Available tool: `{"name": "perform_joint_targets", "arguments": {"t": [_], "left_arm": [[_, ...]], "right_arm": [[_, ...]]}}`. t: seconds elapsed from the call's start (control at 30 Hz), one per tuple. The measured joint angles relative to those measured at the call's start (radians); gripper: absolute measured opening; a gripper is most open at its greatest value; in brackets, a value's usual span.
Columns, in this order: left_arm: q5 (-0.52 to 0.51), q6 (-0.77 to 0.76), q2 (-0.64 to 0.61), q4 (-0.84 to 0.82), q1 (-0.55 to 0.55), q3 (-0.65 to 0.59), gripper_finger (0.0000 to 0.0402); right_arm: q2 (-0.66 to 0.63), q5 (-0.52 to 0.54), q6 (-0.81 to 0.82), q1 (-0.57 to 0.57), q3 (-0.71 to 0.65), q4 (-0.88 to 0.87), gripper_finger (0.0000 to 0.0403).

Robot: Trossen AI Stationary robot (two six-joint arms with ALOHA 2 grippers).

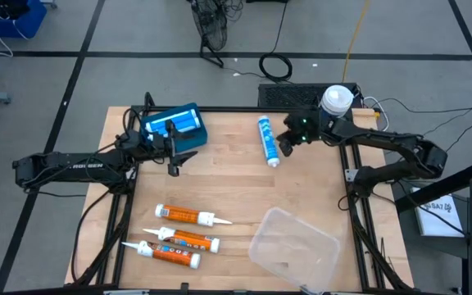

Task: Pick & place silicon tubes, Sealant and Lysol wipes
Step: Put the blue sealant into the blue bin

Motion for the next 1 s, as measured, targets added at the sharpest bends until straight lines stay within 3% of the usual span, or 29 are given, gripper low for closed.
{"name": "perform_joint_targets", "arguments": {"t": [0.13, 0.23, 0.33, 0.5, 0.67, 0.8, 1.0], "left_arm": [[0.0, -0.001, 0.0, 0.001, 0.0, 0.0, 0.0265], [0.0, -0.004, 0.0, 0.005, 0.0, 0.0, 0.0259], [0.0, -0.013, 0.0, 0.01, 0.0, 0.0, 0.0254], [0.0, -0.023, 0.0, 0.011, 0.0, 0.0, 0.0252], [0.0, -0.026, 0.0, 0.011, 0.0, 0.0, 0.0259], [0.0, -0.035, 0.0, 0.011, 0.0, 0.0, 0.0266], [0.0, -0.053, 0.0, 0.011, 0.0, 0.0, 0.0258]], "right_arm": [[0.075, 0.002, -0.07, 0.045, 0.174, -0.11, 0.0007], [0.157, 0.004, -0.157, 0.083, 0.318, -0.201, 0.0041], [0.241, 0.011, -0.194, 0.127, 0.422, -0.209, 0.0101], [0.393, 0.133, -0.208, 0.19, 0.507, -0.198, 0.0226], [0.585, 0.303, -0.072, 0.205, 0.597, -0.309, 0.0311], [0.723, 0.316, 0.037, 0.198, 0.681, -0.379, 0.0338], [0.833, 0.312, 0.071, 0.202, 0.726, -0.381, 0.034]]}}
